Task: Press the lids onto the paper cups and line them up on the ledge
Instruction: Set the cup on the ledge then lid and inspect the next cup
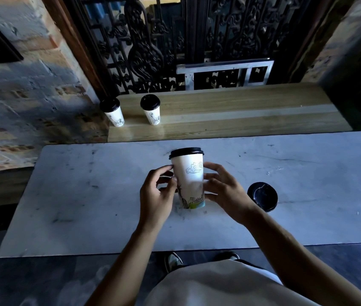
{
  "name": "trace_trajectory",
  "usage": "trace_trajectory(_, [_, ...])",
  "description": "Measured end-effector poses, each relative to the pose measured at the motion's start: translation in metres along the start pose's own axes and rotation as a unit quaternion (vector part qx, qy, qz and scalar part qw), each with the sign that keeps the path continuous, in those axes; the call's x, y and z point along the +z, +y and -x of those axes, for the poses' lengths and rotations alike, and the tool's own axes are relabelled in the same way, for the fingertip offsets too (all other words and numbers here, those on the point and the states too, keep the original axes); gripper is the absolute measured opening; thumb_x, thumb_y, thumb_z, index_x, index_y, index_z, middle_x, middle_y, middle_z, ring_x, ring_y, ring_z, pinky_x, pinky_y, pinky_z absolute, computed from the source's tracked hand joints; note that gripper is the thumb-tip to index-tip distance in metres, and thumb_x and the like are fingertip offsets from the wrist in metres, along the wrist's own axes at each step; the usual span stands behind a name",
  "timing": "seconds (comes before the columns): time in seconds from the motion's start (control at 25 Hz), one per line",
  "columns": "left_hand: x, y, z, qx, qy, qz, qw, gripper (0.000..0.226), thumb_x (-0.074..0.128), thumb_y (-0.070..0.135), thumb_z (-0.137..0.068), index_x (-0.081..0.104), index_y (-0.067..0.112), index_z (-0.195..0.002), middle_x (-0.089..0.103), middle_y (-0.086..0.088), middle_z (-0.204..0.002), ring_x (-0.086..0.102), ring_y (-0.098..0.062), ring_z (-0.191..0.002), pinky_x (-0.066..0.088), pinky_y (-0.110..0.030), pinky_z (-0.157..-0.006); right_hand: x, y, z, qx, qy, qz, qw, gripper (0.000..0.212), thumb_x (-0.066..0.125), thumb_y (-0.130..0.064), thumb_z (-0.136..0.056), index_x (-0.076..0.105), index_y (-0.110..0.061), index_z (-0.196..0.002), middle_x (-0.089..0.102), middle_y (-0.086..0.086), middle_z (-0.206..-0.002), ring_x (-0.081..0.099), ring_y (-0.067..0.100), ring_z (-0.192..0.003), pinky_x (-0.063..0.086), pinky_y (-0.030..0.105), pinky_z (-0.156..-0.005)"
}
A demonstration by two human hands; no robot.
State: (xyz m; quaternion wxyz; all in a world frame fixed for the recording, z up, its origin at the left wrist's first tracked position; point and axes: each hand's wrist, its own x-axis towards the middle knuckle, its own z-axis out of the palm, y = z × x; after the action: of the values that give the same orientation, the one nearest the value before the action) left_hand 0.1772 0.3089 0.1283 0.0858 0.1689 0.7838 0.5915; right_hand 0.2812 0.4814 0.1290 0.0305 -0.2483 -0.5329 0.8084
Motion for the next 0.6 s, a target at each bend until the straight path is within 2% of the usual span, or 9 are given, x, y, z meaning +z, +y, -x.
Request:
trace_trajectory(0.08, [0.0,-0.001,-0.001,0.013,0.003,-0.006,1.0,0.03,0.069,0.0,-0.091,0.07,0.021,-0.113,0.069,-0.001,-0.095,0.07,-0.012,-0.085,0.063,-0.047,-0.078,-0.002,0.001,-0.001,-0.012,-0.01,0.007,1.0,0.045,0.056,-0.002,-0.094,0.053,-0.017,-0.136,0.071,0.02,-0.123,0.07,0.029,-0.096,0.058,0.039,-0.086])
trace_trajectory(0.2, [0.002,0.001,0.0,0.019,0.006,-0.008,1.0,0.036,0.066,-0.004,-0.09,0.071,0.026,-0.11,0.066,0.0,-0.087,0.069,-0.023,-0.081,0.061,-0.051,-0.077,-0.002,0.002,-0.002,-0.021,0.001,0.031,0.999,0.057,0.062,-0.002,-0.084,0.051,-0.018,-0.138,0.07,0.022,-0.126,0.067,0.031,-0.098,0.053,0.046,-0.092])
trace_trajectory(0.36, [0.003,0.005,0.004,-0.024,-0.005,0.03,0.999,0.027,0.068,0.016,-0.093,0.071,0.027,-0.117,0.074,0.001,-0.104,0.073,-0.017,-0.096,0.061,-0.038,-0.083,-0.004,0.001,0.0,-0.036,0.013,0.067,0.997,0.07,0.073,-0.015,-0.078,0.05,-0.02,-0.143,0.069,0.008,-0.13,0.071,0.027,-0.111,0.057,0.037,-0.09])
trace_trajectory(0.48, [0.003,0.011,0.006,-0.027,-0.037,0.055,0.997,0.031,0.072,0.013,-0.093,0.067,0.025,-0.121,0.074,-0.004,-0.11,0.07,-0.001,-0.097,0.054,-0.014,-0.076,-0.006,-0.004,0.0,-0.051,0.0,0.088,0.995,0.07,0.074,-0.015,-0.078,0.053,-0.019,-0.144,0.068,0.008,-0.128,0.073,0.022,-0.111,0.057,0.026,-0.081])
trace_trajectory(0.6, [0.006,0.015,0.008,-0.043,-0.058,0.075,0.995,0.038,0.077,0.013,-0.089,0.063,0.02,-0.124,0.074,-0.005,-0.11,0.071,0.0,-0.096,0.054,-0.012,-0.074,-0.006,-0.005,-0.001,-0.058,-0.01,0.098,0.993,0.059,0.075,-0.01,-0.082,0.06,-0.016,-0.139,0.068,0.015,-0.126,0.074,0.022,-0.107,0.057,0.024,-0.082])
